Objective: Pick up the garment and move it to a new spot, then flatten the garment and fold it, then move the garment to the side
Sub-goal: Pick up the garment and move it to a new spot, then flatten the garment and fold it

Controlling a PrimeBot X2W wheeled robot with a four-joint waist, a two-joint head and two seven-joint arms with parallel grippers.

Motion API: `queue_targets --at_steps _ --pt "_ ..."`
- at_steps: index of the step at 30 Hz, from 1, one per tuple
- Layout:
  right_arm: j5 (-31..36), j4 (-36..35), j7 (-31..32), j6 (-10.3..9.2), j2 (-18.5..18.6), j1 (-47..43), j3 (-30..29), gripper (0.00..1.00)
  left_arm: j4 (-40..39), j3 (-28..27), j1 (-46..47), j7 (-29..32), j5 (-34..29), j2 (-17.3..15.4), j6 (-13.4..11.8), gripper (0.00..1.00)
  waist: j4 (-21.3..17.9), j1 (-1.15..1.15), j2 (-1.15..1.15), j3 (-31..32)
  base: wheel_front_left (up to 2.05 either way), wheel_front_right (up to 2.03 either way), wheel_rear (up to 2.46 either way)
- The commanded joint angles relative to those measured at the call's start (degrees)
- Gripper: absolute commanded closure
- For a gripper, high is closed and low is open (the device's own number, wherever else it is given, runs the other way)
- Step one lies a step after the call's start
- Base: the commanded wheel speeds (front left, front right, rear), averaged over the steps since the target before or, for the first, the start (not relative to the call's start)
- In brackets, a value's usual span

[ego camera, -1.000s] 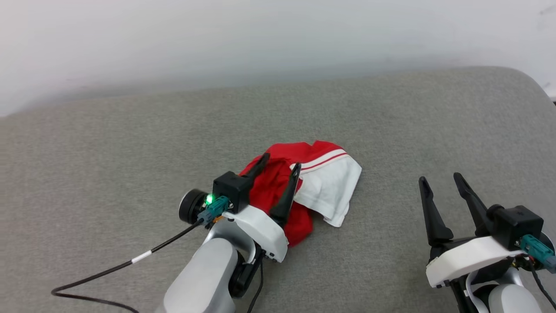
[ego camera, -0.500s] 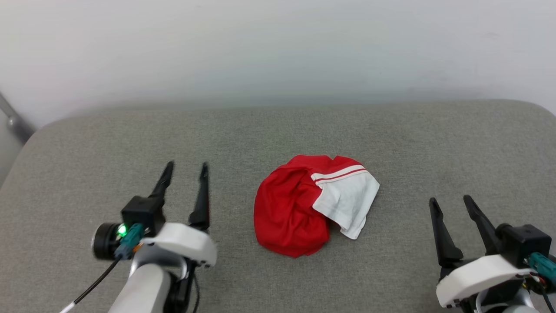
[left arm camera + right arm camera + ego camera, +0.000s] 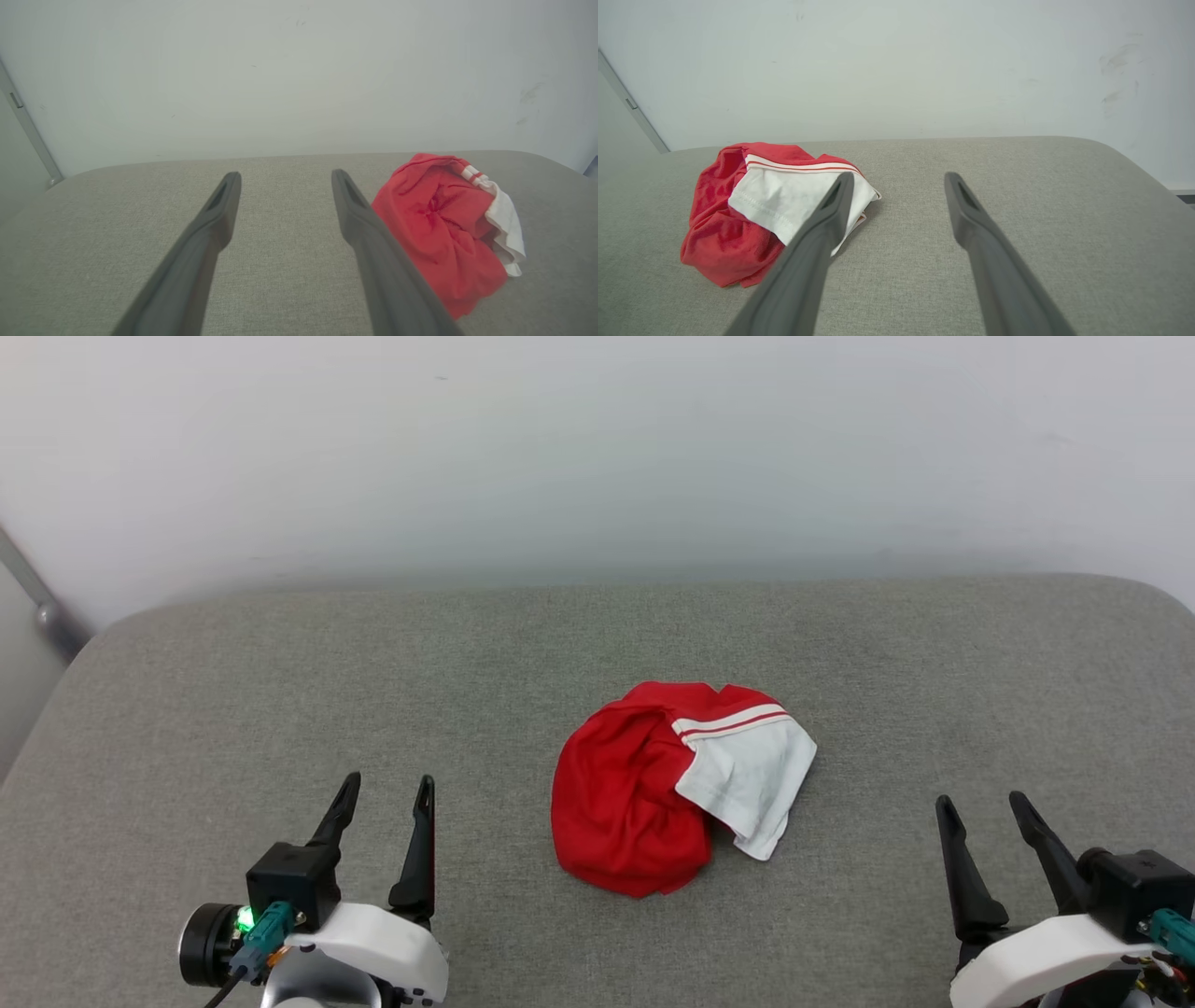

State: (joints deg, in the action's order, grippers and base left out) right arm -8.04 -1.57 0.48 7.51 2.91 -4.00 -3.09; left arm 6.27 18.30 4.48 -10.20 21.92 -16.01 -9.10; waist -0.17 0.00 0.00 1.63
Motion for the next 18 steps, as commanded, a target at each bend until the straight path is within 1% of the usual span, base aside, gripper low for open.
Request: queue_targets --at_steps 1,13,18 --pt "-0.19 -0.38 0.09 -0.04 -0.05 -0.81 0.03 0.00 -0.54 0.06 -0.95 0.12 0.39 -0.18 -0.31 0.00 0.18 0.00 0.00 0.15 0.00 0.00 0.00" --pt "0.03 -0.62 0.26 -0.04 -0.05 -0.66 0.28 0.00 -3.24 -0.21 -1.36 0.16 0.44 -0.71 -1.30 0.00 0.15 0.00 0.00 -0.02 0.00 0.00 0.00" --pt "0.47 -0.84 0.85 -0.04 -0.05 -0.51 -0.73 0.00 -3.85 -0.56 -1.34 -0.39 0.99 -0.45 -1.48 0.00 0.21 0.00 0.00 -0.17 0.00 0.00 0.00"
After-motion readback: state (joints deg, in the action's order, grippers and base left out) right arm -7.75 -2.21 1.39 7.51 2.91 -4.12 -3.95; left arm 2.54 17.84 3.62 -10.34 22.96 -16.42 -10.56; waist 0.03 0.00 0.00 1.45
